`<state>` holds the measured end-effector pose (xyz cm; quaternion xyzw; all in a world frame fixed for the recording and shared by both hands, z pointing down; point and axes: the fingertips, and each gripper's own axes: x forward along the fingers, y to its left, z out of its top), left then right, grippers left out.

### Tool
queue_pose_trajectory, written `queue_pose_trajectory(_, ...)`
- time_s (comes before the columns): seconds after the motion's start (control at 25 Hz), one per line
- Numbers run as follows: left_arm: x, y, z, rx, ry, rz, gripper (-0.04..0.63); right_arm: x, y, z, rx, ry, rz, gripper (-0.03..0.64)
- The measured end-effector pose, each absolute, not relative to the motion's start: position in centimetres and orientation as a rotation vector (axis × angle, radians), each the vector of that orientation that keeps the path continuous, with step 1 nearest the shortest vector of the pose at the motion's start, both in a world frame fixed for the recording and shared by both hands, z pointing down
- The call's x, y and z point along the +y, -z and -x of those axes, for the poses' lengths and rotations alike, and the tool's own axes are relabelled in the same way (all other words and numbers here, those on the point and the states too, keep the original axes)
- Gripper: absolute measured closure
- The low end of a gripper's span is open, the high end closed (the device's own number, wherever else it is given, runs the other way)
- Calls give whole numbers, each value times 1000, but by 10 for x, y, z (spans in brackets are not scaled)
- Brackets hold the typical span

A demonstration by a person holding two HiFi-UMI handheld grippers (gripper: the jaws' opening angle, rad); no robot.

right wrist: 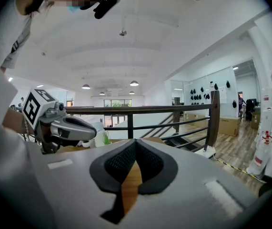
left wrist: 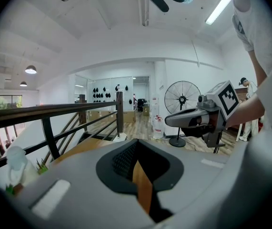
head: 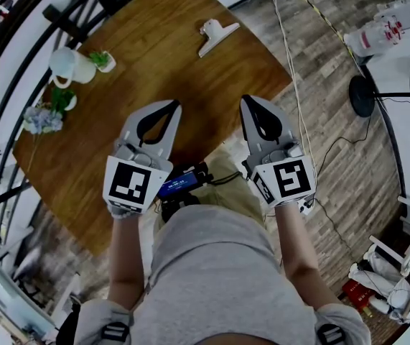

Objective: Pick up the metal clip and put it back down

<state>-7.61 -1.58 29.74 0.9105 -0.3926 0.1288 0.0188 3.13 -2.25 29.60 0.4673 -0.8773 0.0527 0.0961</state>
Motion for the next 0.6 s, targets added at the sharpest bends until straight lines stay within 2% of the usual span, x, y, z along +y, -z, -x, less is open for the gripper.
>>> queue_pose_trajectory(0.6,-15,-300,75,-1214,-401,-2824,583,-22,-300,-30,-2599,-159,-1375,618)
